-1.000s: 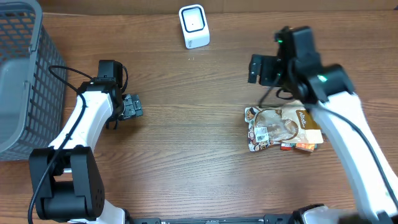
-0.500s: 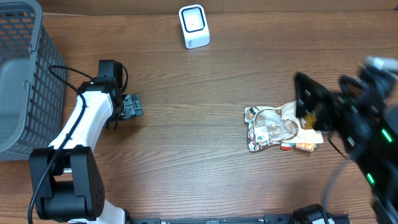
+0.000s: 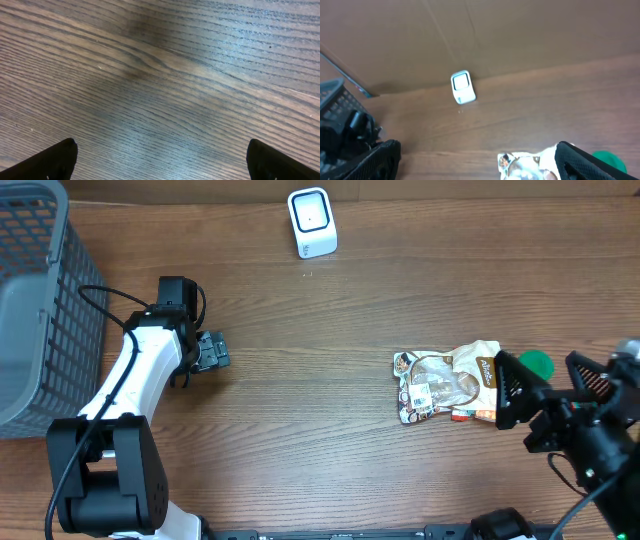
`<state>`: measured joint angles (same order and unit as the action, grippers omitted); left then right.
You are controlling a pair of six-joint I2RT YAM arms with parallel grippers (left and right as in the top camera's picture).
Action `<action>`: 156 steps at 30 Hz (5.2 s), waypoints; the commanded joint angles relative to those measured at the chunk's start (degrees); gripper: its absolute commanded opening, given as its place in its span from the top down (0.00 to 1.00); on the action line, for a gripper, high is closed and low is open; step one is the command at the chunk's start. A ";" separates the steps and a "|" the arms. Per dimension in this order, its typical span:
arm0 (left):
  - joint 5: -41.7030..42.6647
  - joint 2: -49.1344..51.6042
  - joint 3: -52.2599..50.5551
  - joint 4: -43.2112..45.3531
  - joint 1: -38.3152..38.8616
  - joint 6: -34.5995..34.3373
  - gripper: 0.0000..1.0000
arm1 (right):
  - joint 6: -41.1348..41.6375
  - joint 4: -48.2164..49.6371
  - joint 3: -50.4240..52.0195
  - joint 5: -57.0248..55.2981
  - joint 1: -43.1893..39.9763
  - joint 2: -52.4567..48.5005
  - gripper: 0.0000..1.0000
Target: Scan the item barcode
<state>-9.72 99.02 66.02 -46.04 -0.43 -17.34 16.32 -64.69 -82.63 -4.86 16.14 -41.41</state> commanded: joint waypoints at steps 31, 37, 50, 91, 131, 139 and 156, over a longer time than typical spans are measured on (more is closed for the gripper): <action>-0.79 0.61 0.90 0.02 -0.31 1.07 0.01 | -0.04 64.54 66.86 3.45 -7.23 38.58 0.00; -0.81 0.61 0.90 0.02 -0.31 1.07 0.00 | -0.02 70.53 72.37 3.45 -7.23 40.63 0.00; -0.79 0.61 0.90 0.02 -0.20 1.07 0.00 | -0.04 72.22 76.46 1.95 -7.28 41.24 0.00; -0.79 0.61 0.90 0.02 -0.20 1.07 0.00 | -17.00 59.91 82.18 6.01 -7.26 41.24 0.00; -0.79 0.61 0.90 0.02 -0.31 1.07 0.00 | -17.00 59.91 82.18 6.01 -7.26 41.24 0.00; -0.79 0.61 0.90 0.02 -0.28 1.07 0.01 | -17.00 59.91 82.18 6.01 -7.26 41.24 0.00; -0.79 -13.14 0.90 0.00 -0.20 1.07 0.00 | -17.00 59.91 82.18 6.03 -7.26 41.24 0.00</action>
<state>-9.72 94.30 66.02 -46.06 -0.43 -17.34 -0.23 -5.15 -1.06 1.08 9.04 -0.73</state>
